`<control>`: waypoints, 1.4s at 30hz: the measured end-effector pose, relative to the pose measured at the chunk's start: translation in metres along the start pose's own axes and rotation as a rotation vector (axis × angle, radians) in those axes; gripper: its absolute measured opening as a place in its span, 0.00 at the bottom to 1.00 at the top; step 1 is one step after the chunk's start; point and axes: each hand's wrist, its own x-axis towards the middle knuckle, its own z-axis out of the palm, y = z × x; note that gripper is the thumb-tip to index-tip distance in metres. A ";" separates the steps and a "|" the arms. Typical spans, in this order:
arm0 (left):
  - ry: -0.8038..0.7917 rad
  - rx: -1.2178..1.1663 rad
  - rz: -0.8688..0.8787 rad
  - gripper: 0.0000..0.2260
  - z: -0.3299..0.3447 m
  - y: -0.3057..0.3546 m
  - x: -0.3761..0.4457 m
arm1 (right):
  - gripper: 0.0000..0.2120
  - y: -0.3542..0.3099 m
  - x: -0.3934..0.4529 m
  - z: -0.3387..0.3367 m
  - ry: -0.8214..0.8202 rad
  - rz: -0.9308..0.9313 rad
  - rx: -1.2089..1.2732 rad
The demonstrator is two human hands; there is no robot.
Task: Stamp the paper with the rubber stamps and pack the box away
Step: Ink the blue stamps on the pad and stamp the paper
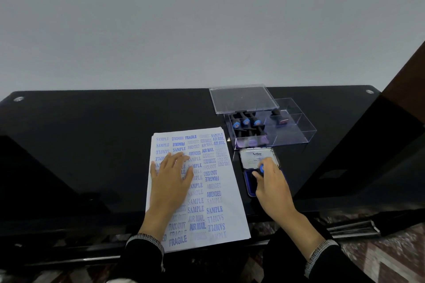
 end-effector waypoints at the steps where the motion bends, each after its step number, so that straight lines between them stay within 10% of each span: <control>1: 0.003 0.000 0.001 0.16 0.000 0.000 0.000 | 0.13 -0.001 0.002 -0.002 -0.030 -0.007 0.017; 10: 0.008 0.006 0.002 0.17 0.001 -0.001 0.000 | 0.12 0.000 0.026 -0.011 -0.244 0.056 0.118; 25: 0.016 0.017 0.002 0.16 0.001 -0.001 0.000 | 0.07 0.007 -0.001 -0.011 -0.117 -0.067 0.063; 35: 0.023 0.003 0.002 0.16 -0.001 0.000 -0.001 | 0.10 -0.019 0.023 -0.016 -0.070 0.251 0.653; 42: 0.037 -0.001 0.011 0.15 -0.001 0.000 -0.001 | 0.03 -0.039 0.035 0.004 -0.206 0.071 0.469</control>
